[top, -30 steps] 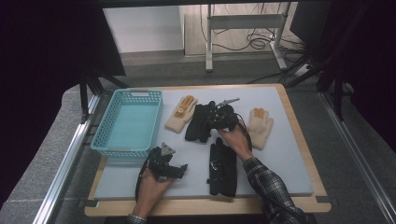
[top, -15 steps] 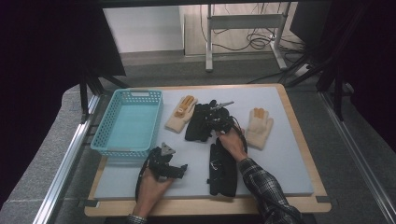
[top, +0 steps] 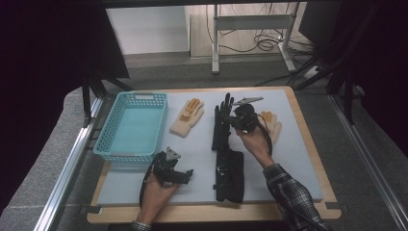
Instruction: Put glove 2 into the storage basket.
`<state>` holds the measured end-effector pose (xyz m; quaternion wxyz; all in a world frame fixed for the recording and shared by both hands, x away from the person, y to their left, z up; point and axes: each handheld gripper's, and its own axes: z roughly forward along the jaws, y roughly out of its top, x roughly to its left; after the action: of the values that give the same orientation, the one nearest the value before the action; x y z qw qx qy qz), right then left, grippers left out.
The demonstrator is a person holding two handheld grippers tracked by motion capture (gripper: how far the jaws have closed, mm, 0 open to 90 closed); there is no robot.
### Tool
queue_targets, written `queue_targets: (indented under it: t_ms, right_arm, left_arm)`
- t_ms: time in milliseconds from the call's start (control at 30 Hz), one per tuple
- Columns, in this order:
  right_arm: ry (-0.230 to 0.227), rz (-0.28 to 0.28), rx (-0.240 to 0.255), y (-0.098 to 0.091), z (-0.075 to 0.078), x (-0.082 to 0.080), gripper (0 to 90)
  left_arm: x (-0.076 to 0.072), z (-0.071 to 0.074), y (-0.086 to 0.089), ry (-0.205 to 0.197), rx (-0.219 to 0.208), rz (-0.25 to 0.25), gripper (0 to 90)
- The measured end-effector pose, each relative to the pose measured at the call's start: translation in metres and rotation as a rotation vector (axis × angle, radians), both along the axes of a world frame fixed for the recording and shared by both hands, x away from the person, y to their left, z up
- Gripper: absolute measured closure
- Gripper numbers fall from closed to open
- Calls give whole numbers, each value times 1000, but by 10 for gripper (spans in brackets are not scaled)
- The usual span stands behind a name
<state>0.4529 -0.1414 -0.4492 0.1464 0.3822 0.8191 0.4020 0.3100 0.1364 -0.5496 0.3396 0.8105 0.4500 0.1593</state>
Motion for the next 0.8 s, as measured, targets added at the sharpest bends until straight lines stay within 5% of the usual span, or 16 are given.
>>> queue_targets:
  t_ms: [100,333,500,667,800]
  right_arm:
    - [-21,-10,-21,-12,12,-5,865]
    - [-44,-57,-166,-51,34,-12,864]
    - [3,-92,-214,-75,27,-11,860]
    - [25,-85,-198,-68,13,-7,855]
    - [33,-53,-172,-44,4,-4,846]
  left_arm:
    - [0,0,0,1,1,0,15]
    - [0,0,0,0,-1,0,15]
    - [0,0,0,2,1,0,15]
    - [0,0,0,0,-1,0,15]
    - [0,0,0,-1,-1,0,15]
